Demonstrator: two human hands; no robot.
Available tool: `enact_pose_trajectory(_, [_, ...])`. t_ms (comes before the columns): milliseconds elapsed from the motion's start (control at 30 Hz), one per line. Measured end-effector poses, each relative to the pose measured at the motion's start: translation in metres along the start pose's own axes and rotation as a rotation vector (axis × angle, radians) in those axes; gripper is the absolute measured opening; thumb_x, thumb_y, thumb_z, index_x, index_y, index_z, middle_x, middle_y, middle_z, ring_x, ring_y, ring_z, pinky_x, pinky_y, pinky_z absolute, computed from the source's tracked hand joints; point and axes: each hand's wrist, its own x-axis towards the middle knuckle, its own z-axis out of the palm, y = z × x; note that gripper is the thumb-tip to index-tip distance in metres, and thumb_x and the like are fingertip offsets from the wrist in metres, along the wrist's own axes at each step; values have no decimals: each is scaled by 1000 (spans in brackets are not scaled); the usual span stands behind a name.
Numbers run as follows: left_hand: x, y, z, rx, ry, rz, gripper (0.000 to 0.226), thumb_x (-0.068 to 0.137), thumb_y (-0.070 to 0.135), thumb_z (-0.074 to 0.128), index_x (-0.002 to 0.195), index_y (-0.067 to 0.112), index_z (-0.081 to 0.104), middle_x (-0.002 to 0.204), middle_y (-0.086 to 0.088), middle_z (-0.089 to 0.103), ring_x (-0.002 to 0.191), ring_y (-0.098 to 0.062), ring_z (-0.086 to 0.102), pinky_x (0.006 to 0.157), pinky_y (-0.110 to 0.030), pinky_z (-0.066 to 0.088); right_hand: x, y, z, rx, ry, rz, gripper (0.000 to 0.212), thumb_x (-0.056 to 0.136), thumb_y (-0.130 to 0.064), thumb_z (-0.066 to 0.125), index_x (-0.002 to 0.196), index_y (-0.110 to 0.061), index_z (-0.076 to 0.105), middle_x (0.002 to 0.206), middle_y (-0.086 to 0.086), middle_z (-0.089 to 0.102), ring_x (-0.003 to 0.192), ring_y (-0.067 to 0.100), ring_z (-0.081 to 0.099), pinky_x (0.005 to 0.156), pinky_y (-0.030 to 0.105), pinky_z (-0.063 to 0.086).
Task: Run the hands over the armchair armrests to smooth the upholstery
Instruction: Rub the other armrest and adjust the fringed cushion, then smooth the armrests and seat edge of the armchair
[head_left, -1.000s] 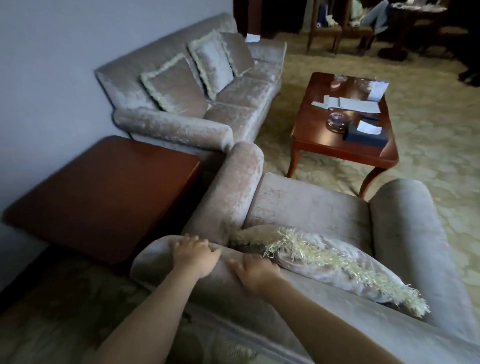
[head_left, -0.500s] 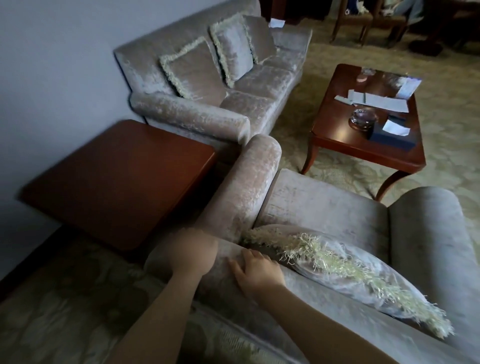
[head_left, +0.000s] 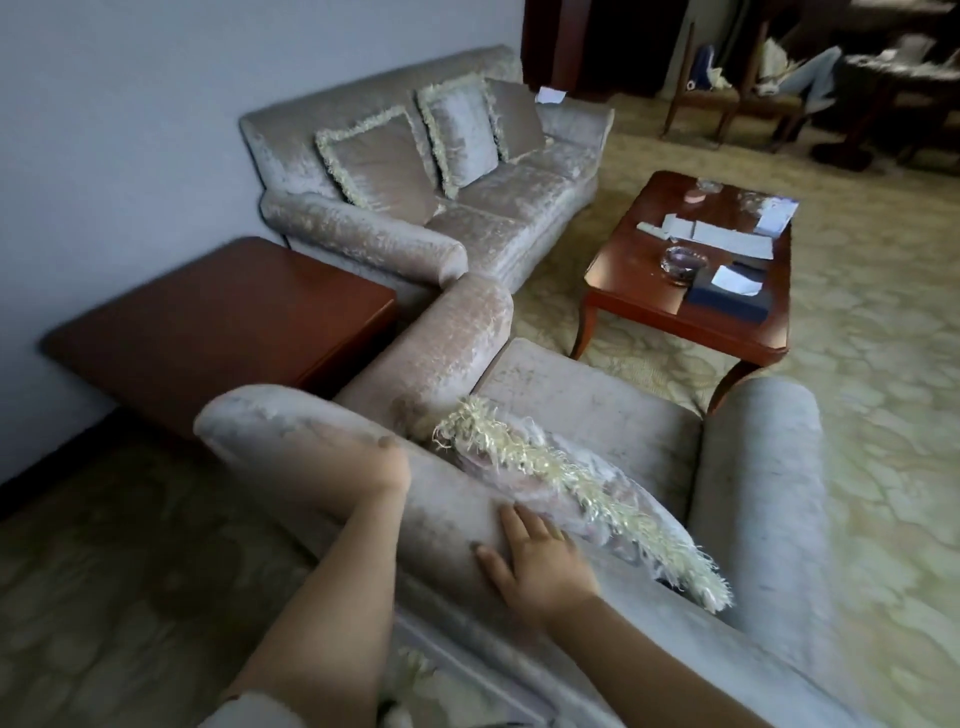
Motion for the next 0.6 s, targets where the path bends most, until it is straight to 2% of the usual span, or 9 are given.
enact_pose_trajectory(67, [-54,6,11,-151,-21,-117,88,89,51,40,148,9,-10,155,-15,-19,140,-45,-11,105,-67,12,-38,34,-1,-91,-46,-74,76,90,-66,19,149,-26,-4,159,3,5,144,23,9,116,39,9])
enact_pose_trajectory(133, [-110,8,29,-252,-10,-159,93,88,51,45,147,9,-11,155,-16,-18,139,-48,-5,104,-67,16,-74,66,-1,-161,-54,-142,78,90,-66,19,148,-27,-13,159,1,-1,145,21,3,116,40,6])
enact_pose_trajectory(267, [-204,16,59,-394,0,-256,104,81,51,57,148,8,-10,156,-19,-11,136,-51,8,99,-69,23,-117,116,-5,-207,-71,-147,82,87,-69,23,148,-27,-14,159,-1,-2,145,20,4,116,38,9])
enact_pose_trajectory(433, [-225,25,73,-281,88,-270,107,78,57,57,148,5,-5,154,-24,1,132,-49,20,100,-60,30,-120,145,-8,-151,-94,-138,94,78,-79,21,148,-27,-12,159,2,2,144,26,10,114,45,18])
enact_pose_trajectory(600, [-217,33,86,-168,187,-342,102,77,62,50,148,7,1,153,-24,9,125,-47,32,93,-54,38,-113,153,-5,-106,-96,-216,94,78,-78,20,148,-24,-11,159,4,-1,144,27,7,114,48,19])
